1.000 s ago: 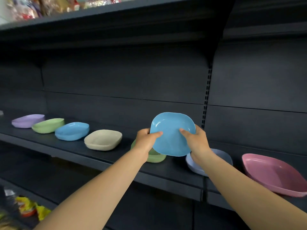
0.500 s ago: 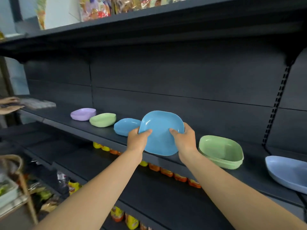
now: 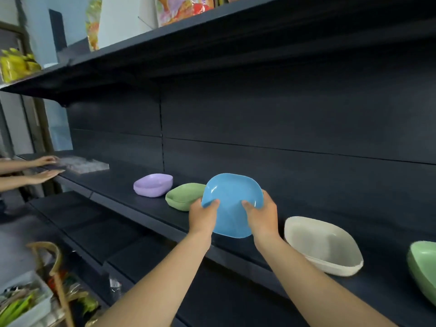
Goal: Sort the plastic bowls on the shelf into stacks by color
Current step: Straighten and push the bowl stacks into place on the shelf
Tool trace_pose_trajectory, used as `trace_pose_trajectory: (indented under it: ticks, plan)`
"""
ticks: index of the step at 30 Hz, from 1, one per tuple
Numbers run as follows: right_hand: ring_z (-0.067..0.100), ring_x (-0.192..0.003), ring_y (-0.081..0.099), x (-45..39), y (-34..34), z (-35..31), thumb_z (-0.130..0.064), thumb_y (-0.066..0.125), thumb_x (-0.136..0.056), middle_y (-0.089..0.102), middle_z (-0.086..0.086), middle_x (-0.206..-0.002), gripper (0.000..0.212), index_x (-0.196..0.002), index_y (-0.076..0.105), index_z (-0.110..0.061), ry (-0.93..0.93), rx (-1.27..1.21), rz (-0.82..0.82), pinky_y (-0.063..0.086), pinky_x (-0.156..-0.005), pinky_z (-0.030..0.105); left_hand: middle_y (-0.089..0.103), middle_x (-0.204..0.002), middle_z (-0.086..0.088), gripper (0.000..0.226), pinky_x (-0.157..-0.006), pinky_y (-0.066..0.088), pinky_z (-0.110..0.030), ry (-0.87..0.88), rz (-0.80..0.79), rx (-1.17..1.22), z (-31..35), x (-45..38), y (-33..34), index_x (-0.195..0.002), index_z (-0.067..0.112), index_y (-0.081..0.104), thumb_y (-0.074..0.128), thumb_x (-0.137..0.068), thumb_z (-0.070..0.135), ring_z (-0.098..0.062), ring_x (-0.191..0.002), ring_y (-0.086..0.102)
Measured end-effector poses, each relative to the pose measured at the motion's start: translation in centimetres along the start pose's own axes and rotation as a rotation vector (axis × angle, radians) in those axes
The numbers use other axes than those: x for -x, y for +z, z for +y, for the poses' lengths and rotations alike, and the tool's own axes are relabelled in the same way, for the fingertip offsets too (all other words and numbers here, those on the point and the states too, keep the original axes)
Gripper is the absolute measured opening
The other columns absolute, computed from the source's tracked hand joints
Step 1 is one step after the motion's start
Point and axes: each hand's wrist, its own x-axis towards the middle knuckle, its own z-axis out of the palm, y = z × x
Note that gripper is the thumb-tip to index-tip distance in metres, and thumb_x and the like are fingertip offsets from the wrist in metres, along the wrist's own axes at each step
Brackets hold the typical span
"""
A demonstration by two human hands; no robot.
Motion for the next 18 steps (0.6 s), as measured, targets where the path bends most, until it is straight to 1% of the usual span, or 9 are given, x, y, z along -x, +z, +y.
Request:
trace_pose_trajectory:
  ticks: [2, 4, 6, 7, 9, 11, 13, 15, 18]
  plan:
    - [0.017, -0.098, 0.056, -1.7, 1.6, 1.0, -0.006, 0.055, -0.089, 0.061, -0.001, -0.112, 0.037, -0.124, 0.053, -0.020, 0.007, 0.029, 0.026, 0.043, -0.077, 0.029, 0.058, -0.081, 0.007, 0.011, -0.058, 0.040, -0.022, -0.019, -0.001, -0.042, -0.6, -2.6, -0.1, -0.084, 0.022, 0.057, 0.055, -0.090, 0.013, -0.010, -0.072, 0.052]
    - [0.019, -0.103, 0.056, -3.2, 2.9, 2.0, -0.007, 0.056, -0.088, 0.060, -0.001, -0.116, 0.039, -0.125, 0.053, -0.021, 0.005, 0.055, 0.050, 0.047, -0.083, 0.033, 0.057, -0.078, 0.003, 0.014, -0.058, 0.039, -0.023, -0.026, -0.014, -0.075, -1.2, -5.0, 0.0, -0.076, 0.020, 0.054, 0.055, -0.089, 0.013, -0.016, -0.072, 0.052]
    - [0.019, -0.106, 0.055, -4.2, 3.6, 2.8, -0.008, 0.057, -0.088, 0.058, -0.002, -0.118, 0.040, -0.125, 0.051, -0.021, -0.008, 0.107, 0.077, 0.048, -0.090, 0.036, 0.057, -0.080, -0.001, 0.008, -0.058, 0.039, -0.024, -0.039, -0.037, -0.120, -2.1, -6.9, 0.1, -0.079, 0.015, 0.055, 0.056, -0.087, 0.013, -0.018, -0.071, 0.050]
    - [0.018, -0.106, 0.054, -4.4, 3.6, 3.1, -0.008, 0.058, -0.089, 0.056, -0.003, -0.120, 0.040, -0.126, 0.051, -0.021, -0.021, 0.130, 0.082, 0.047, -0.091, 0.035, 0.057, -0.081, -0.002, 0.005, -0.058, 0.039, -0.024, -0.046, -0.053, -0.134, -2.5, -7.6, 0.1, -0.082, 0.014, 0.055, 0.056, -0.087, 0.014, -0.017, -0.070, 0.050]
    - [0.015, -0.104, 0.052, -4.6, 3.5, 3.7, -0.006, 0.058, -0.089, 0.053, -0.004, -0.122, 0.041, -0.127, 0.050, -0.019, -0.061, 0.172, 0.087, 0.045, -0.089, 0.031, 0.061, -0.084, -0.001, 0.004, -0.058, 0.040, -0.024, -0.050, -0.106, -0.136, -3.2, -8.5, 0.1, -0.086, 0.011, 0.059, 0.057, -0.086, 0.015, -0.015, -0.070, 0.053]
    - [0.013, -0.103, 0.051, -4.7, 3.1, 4.2, -0.005, 0.058, -0.089, 0.050, -0.007, -0.121, 0.040, -0.126, 0.052, -0.019, -0.108, 0.214, 0.100, 0.042, -0.087, 0.027, 0.064, -0.089, -0.002, 0.010, -0.060, 0.042, -0.023, -0.057, -0.168, -0.124, -3.7, -9.2, 0.2, -0.094, 0.011, 0.062, 0.058, -0.086, 0.015, -0.012, -0.074, 0.056]
    - [0.012, -0.103, 0.052, -4.8, 2.7, 4.5, -0.005, 0.058, -0.089, 0.049, -0.010, -0.119, 0.039, -0.125, 0.053, -0.021, -0.130, 0.249, 0.113, 0.041, -0.086, 0.026, 0.065, -0.089, -0.002, 0.010, -0.063, 0.044, -0.024, -0.067, -0.223, -0.111, -4.2, -9.7, 0.6, -0.094, 0.011, 0.063, 0.057, -0.086, 0.014, -0.014, -0.076, 0.058]
    - [0.013, -0.102, 0.053, -5.3, 2.2, 4.8, -0.006, 0.060, -0.088, 0.051, -0.008, -0.118, 0.039, -0.123, 0.054, -0.023, -0.096, 0.264, 0.123, 0.042, -0.084, 0.026, 0.067, -0.090, -0.002, 0.008, -0.064, 0.045, -0.025, -0.076, -0.252, -0.111, -4.5, -10.1, 1.0, -0.091, 0.012, 0.063, 0.057, -0.086, 0.013, -0.015, -0.077, 0.060]
    - [0.016, -0.102, 0.056, -6.2, 1.9, 4.9, -0.006, 0.061, -0.086, 0.057, -0.004, -0.115, 0.036, -0.114, 0.053, -0.027, 0.022, 0.214, 0.133, 0.044, -0.083, 0.028, 0.067, -0.096, -0.006, 0.011, -0.065, 0.046, -0.027, -0.099, -0.268, -0.121, -4.8, -11.0, 1.6, -0.094, 0.011, 0.063, 0.058, -0.085, 0.014, -0.018, -0.080, 0.061]
